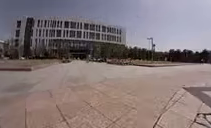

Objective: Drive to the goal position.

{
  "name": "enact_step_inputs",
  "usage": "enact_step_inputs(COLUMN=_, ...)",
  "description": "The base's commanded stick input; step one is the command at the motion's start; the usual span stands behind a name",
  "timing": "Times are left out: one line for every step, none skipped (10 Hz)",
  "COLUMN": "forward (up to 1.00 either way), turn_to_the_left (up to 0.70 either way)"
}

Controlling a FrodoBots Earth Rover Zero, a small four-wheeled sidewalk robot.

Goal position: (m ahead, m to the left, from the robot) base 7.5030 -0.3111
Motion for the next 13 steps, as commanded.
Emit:
enact_step_inputs(forward=1.0, turn_to_the_left=0.0)
enact_step_inputs(forward=1.0, turn_to_the_left=0.0)
enact_step_inputs(forward=1.0, turn_to_the_left=0.0)
enact_step_inputs(forward=1.0, turn_to_the_left=0.0)
enact_step_inputs(forward=1.0, turn_to_the_left=0.0)
enact_step_inputs(forward=1.0, turn_to_the_left=0.0)
enact_step_inputs(forward=1.0, turn_to_the_left=0.0)
enact_step_inputs(forward=1.0, turn_to_the_left=0.0)
enact_step_inputs(forward=1.0, turn_to_the_left=0.0)
enact_step_inputs(forward=1.0, turn_to_the_left=0.0)
enact_step_inputs(forward=1.0, turn_to_the_left=0.0)
enact_step_inputs(forward=1.0, turn_to_the_left=0.0)
enact_step_inputs(forward=1.0, turn_to_the_left=0.0)
